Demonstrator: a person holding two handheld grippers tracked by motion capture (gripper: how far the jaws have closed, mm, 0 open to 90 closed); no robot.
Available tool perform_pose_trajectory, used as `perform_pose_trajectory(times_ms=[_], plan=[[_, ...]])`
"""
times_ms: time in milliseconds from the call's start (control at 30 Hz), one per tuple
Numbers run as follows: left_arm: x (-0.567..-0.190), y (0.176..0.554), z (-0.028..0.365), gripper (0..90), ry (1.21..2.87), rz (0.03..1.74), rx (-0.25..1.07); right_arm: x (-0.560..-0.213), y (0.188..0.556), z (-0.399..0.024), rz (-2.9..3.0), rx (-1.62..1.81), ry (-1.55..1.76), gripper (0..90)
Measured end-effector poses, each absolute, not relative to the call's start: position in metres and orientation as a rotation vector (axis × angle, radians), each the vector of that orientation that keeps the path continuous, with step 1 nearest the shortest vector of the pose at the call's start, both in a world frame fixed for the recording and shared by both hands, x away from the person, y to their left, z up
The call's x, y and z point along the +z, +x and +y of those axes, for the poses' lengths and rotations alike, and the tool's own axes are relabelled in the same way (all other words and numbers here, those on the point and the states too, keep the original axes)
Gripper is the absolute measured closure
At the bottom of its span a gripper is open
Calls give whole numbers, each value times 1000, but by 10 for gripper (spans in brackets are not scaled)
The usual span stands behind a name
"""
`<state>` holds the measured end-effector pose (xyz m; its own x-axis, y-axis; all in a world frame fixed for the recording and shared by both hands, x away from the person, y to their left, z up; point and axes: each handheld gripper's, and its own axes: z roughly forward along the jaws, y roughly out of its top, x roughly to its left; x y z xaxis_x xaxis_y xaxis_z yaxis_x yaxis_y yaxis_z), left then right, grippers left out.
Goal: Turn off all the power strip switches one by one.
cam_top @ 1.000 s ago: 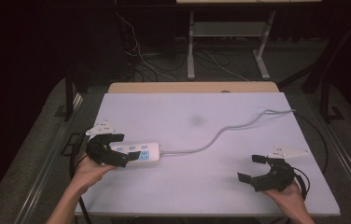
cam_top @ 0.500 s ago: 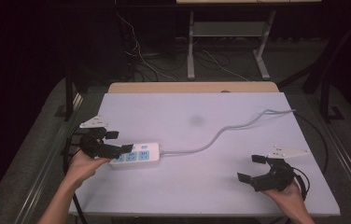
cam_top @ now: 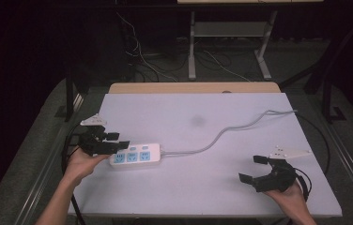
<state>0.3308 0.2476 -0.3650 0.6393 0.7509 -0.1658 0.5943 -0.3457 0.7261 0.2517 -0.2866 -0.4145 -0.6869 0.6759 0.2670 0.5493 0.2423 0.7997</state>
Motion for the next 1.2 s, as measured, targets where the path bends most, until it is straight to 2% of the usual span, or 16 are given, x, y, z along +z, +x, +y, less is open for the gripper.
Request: perform_pose_trajectory(times_ms=[100, 133, 167, 300, 400, 567, 1200], plan=[[-366, 332, 250, 540, 2074, 1065, 264, -415, 252, -287, 2368, 1437, 1177, 13], [-367, 333, 250, 658, 2076, 1079, 260, -415, 252, -286, 2369, 1436, 1179, 13], [-368, 334, 250, 658, 2080, 1085, 256, -415, 252, -286, 2369, 1436, 1179, 13], [-371, 337, 251, 795, 2092, 1117, 275, -415, 251, -286, 2373, 1430, 1177, 13], [-373, 339, 251, 809, 2100, 1143, 288, -415, 251, -286, 2377, 1425, 1171, 13], [-376, 343, 250, 888, 2124, 1158, 292, -415, 251, -286, 2376, 1428, 1170, 13], [-398, 355, 250, 890, 2211, 1216, 233, -416, 251, -286, 2388, 1420, 1161, 13]])
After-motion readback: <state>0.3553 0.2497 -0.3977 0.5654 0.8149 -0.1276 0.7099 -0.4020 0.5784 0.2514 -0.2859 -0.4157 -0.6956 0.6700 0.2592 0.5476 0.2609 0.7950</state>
